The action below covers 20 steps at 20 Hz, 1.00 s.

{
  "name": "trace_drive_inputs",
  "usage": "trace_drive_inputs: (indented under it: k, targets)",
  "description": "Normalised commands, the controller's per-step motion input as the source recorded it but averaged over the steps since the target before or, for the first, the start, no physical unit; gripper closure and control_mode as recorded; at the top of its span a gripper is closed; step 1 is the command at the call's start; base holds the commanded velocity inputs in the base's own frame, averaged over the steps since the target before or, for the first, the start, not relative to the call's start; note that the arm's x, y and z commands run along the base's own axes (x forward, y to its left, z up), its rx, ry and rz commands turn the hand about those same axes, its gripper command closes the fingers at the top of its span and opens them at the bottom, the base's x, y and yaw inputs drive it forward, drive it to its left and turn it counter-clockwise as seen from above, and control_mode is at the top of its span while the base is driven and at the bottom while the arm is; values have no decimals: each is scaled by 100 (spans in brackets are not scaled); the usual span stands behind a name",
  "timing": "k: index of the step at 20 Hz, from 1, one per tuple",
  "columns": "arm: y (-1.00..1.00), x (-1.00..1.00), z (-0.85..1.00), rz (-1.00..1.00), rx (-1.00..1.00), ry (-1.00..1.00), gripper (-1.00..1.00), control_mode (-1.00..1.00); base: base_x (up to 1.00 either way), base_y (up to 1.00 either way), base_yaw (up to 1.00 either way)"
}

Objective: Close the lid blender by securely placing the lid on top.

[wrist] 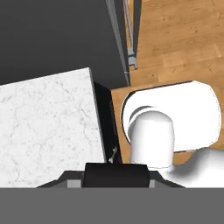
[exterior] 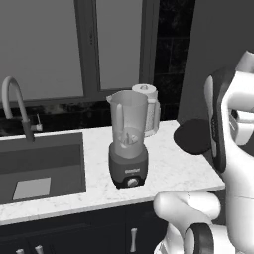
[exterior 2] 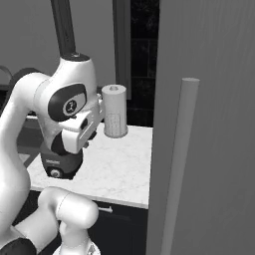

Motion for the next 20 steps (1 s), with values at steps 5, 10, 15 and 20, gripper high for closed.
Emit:
trace_drive_inputs:
  k: [5, 10, 15, 20]
  targets:
    - [36, -9, 100, 0, 2, 5, 100, -100, 0, 0, 0]
    - [48, 0, 86, 0, 7, 1, 100, -100, 0, 0, 0]
    - [35, 16, 15, 0, 11, -1, 100, -100, 0, 0, 0]
    - [27, 41, -2, 0, 11, -2, 100, -100, 0, 0, 0]
